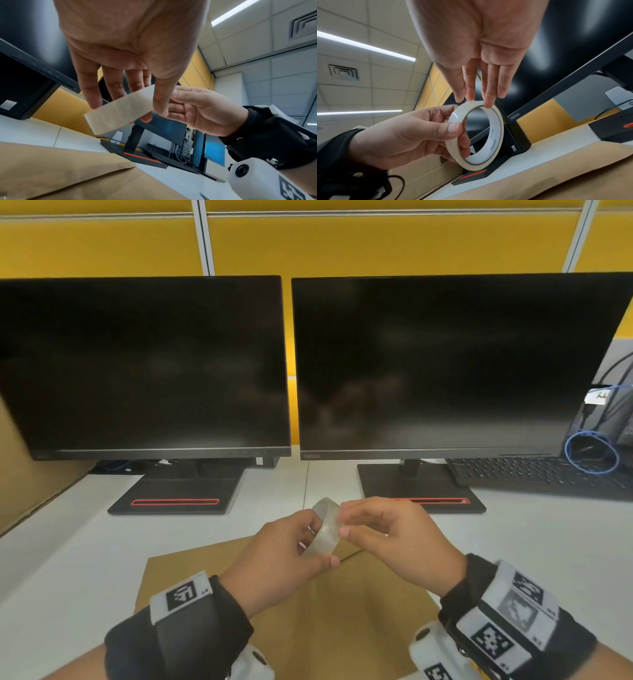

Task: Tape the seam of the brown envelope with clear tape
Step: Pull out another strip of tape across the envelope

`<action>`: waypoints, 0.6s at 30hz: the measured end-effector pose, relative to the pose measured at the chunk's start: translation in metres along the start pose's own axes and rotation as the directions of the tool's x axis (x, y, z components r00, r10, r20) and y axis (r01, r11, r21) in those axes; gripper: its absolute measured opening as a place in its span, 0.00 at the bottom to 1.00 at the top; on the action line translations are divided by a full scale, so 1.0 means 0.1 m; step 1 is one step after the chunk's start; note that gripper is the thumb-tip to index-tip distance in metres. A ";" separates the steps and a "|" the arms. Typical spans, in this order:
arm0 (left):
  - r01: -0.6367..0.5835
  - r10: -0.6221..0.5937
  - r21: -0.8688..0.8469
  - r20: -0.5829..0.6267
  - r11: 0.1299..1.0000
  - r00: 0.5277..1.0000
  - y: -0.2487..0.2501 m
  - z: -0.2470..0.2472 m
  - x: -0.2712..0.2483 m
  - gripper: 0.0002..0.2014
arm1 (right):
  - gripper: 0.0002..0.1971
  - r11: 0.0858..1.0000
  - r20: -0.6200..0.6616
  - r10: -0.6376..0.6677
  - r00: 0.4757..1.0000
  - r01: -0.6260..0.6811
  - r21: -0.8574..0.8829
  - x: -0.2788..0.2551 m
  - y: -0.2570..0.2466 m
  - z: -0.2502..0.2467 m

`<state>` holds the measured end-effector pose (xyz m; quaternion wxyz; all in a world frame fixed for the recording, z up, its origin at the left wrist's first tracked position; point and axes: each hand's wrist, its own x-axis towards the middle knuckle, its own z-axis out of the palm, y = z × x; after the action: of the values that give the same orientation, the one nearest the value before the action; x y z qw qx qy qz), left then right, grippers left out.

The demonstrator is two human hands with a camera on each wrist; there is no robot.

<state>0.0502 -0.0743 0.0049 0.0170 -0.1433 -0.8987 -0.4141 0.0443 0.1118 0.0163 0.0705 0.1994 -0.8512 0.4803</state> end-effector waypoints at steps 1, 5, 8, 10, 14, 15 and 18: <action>-0.002 0.002 0.016 -0.001 1.000 1.000 0.01 0.01 -0.01 0.11 | 0.08 1.000 -0.006 0.002 1.000 -0.002 0.013 0.00 0.01 0.01; -0.014 0.015 0.099 -0.010 0.995 1.000 0.05 0.03 -0.04 0.12 | 0.04 0.999 -0.072 0.013 0.997 -0.010 0.049 0.04 0.05 0.05; -0.027 0.030 0.152 -0.016 0.988 0.999 0.08 0.03 -0.05 0.12 | 0.08 0.997 -0.059 -0.001 0.998 -0.003 -0.076 0.07 0.01 0.06; -0.046 0.052 0.179 -0.031 0.983 0.998 0.10 0.02 -0.04 0.12 | 0.10 0.980 0.013 0.002 1.000 0.000 -0.197 0.09 -0.02 0.06; -0.097 0.093 0.231 0.029 0.968 0.995 0.08 -0.07 -0.01 0.12 | 0.11 0.967 0.039 0.077 0.996 -0.065 -0.245 0.17 0.04 -0.04; -0.108 0.090 0.251 0.081 0.962 0.993 0.07 -0.11 -0.01 0.12 | 0.12 0.966 0.040 0.102 0.994 -0.090 -0.241 0.18 0.07 -0.06; -0.126 0.073 0.330 0.168 0.935 0.983 0.03 -0.16 0.02 0.15 | 0.13 0.945 0.092 0.174 0.981 -0.140 -0.295 0.16 0.16 -0.06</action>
<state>0.0478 -0.0845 0.0178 -0.0067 -0.2152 -0.9468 -0.2394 0.0227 0.1201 0.0117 0.0105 0.1463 -0.9277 0.3433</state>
